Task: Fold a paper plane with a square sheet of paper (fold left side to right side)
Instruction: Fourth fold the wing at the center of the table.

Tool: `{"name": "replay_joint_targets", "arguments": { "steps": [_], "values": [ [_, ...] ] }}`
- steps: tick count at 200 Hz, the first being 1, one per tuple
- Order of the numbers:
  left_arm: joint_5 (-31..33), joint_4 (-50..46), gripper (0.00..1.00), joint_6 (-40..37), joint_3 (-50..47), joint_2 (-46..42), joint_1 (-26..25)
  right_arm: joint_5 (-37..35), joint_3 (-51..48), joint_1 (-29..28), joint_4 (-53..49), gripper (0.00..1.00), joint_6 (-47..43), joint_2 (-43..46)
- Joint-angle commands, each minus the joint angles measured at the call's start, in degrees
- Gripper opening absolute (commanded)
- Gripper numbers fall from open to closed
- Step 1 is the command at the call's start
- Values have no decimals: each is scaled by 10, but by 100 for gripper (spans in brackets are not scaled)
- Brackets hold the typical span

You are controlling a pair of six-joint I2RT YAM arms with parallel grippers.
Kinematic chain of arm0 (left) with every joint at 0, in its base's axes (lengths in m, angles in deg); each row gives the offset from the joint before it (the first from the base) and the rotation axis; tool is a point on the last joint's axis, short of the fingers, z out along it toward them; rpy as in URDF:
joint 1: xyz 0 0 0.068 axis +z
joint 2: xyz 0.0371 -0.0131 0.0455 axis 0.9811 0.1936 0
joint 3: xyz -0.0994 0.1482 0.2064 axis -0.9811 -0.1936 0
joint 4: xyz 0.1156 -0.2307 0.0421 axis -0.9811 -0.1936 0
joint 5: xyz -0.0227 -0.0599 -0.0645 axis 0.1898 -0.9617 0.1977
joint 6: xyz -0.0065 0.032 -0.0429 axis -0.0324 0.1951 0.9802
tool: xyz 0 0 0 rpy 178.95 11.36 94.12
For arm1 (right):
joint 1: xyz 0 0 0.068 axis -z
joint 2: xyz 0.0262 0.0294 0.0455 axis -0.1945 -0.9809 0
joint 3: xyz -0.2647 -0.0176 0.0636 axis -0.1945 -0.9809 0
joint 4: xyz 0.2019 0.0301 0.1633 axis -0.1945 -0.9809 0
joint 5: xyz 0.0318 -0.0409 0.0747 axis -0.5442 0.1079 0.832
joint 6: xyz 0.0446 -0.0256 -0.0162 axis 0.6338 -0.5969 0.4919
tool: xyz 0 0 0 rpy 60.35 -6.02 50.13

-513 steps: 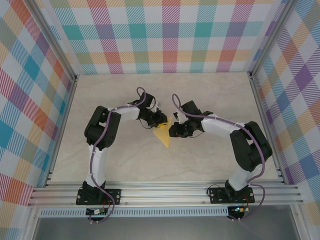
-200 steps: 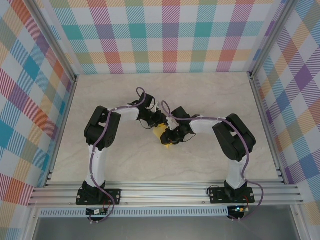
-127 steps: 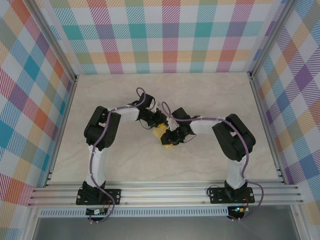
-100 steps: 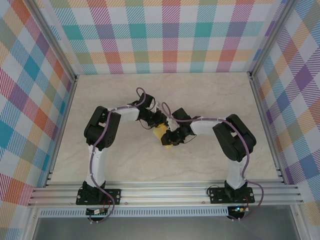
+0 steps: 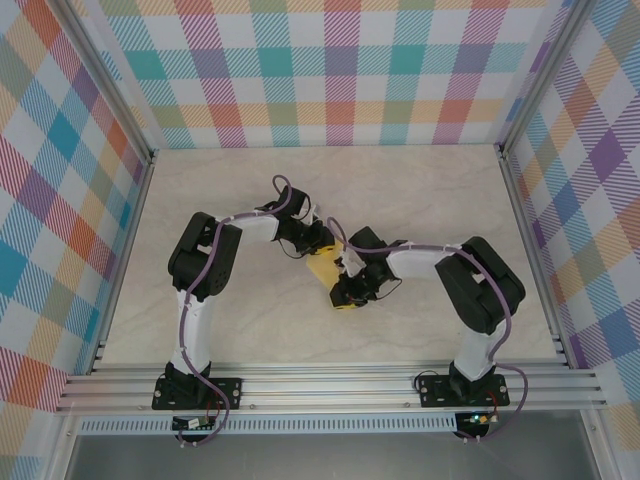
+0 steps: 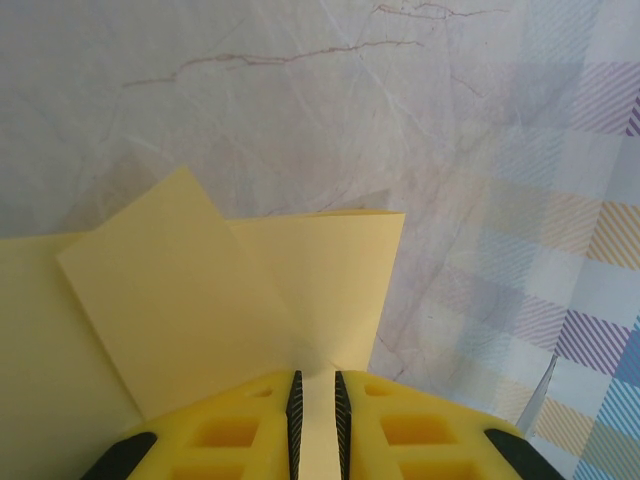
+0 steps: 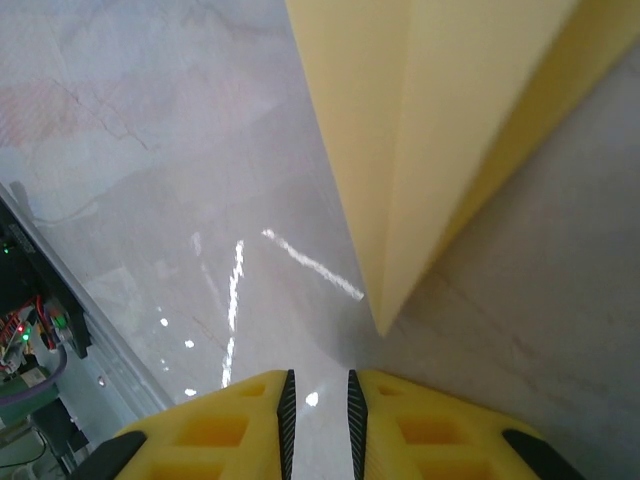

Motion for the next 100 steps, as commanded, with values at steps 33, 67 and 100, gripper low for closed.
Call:
{"name": "replay_joint_targets", "arguments": {
  "steps": [33, 67, 100],
  "values": [
    [42, -28, 18, 3, -19, 27, 4, -21, 20, 27, 74, 19, 31, 45],
    [42, -27, 18, 3, -20, 26, 4, -53, 32, 27, 150, 12, 50, -5],
    [42, -28, 18, 3, -20, 26, 4, -75, 61, 26, 151, 11, 44, -44]
  ]
}}
